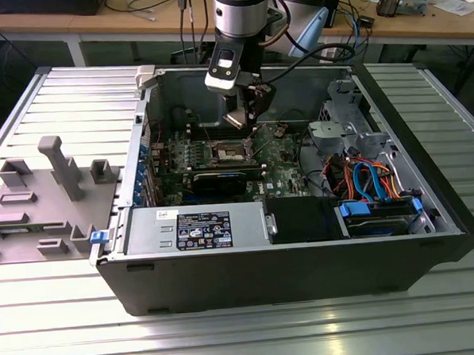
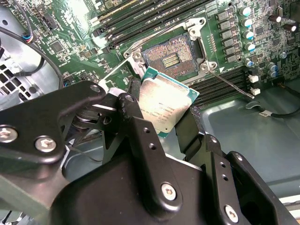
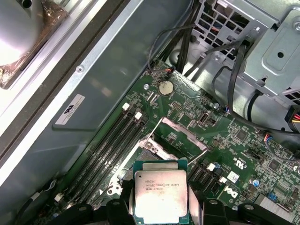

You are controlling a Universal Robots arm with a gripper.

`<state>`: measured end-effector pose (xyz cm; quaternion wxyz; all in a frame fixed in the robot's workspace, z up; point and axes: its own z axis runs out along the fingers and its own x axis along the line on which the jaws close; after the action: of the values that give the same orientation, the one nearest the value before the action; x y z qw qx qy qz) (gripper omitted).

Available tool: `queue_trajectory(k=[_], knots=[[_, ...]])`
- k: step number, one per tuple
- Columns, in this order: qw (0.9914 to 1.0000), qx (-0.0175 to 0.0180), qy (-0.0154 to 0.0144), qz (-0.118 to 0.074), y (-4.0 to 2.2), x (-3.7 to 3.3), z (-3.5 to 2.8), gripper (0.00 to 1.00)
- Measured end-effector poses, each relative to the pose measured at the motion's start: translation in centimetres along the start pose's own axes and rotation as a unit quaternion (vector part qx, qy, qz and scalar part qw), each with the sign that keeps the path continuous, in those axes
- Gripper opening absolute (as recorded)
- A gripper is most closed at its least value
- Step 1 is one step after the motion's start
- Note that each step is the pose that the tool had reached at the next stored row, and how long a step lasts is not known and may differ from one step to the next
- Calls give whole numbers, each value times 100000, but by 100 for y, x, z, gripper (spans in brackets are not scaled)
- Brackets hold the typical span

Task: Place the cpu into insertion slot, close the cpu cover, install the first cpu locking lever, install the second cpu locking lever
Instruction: 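Place the cpu into insertion slot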

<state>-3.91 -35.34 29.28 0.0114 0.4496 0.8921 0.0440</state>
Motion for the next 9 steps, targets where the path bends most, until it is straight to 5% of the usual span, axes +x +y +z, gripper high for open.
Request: queue_trajectory(k=[9], knots=[[99999,-8,-46,495,0,0,0,55]])
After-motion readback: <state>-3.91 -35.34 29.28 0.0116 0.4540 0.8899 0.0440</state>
